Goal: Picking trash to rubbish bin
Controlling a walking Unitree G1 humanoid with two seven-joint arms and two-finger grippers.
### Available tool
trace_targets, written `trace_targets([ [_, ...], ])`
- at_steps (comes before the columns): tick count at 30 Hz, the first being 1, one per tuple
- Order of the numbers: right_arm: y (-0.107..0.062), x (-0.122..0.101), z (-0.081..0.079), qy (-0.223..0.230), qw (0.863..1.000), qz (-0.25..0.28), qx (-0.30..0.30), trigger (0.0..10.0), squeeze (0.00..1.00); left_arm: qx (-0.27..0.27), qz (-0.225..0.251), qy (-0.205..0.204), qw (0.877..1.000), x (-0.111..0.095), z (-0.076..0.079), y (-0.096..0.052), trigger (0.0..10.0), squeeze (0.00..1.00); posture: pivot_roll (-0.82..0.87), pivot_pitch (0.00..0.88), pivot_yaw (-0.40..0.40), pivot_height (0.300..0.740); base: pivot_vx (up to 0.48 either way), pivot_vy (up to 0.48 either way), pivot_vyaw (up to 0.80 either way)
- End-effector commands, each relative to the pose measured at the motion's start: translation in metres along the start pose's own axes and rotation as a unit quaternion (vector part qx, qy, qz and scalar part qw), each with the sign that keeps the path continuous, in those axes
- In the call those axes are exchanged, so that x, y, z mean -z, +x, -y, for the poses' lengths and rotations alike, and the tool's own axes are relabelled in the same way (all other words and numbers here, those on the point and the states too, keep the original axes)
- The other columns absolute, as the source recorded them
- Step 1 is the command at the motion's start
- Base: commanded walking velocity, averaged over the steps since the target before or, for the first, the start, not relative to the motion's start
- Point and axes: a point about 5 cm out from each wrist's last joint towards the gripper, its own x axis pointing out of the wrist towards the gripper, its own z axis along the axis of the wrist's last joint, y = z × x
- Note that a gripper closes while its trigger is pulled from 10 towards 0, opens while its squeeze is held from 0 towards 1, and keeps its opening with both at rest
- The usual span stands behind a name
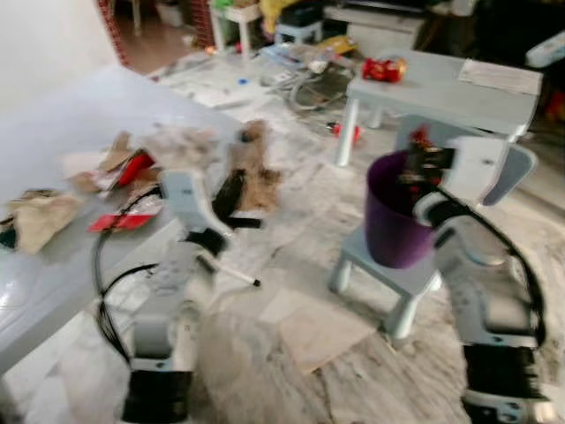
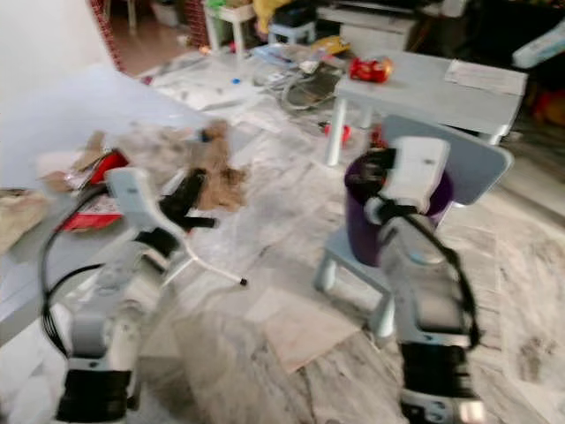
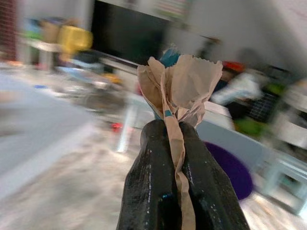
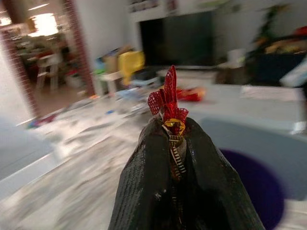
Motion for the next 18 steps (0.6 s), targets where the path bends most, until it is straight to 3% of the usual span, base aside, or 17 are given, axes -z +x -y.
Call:
trace_targets([
  [1,0.001,-0.0033,-0.0126,0.006,1.0,0.007,-0.019,10.0,0.0,-0.014,0.008,0.011,1.0,-0.0064,-0.0099,-0.0031,10.0,0.0,-0.08,0.071,0.039,0.74,0.307,0.0,-0.78],
  [18,0.0005,-0.0032,-0.0118,0.006,1.0,0.008,-0.019,10.0,0.0,-0.011,0.004,0.012,1.0,-0.0047,-0.0092,-0.0023,10.0,0.0,-0.08,0.067,0.042,0.74,0.298,0.0,-0.78],
])
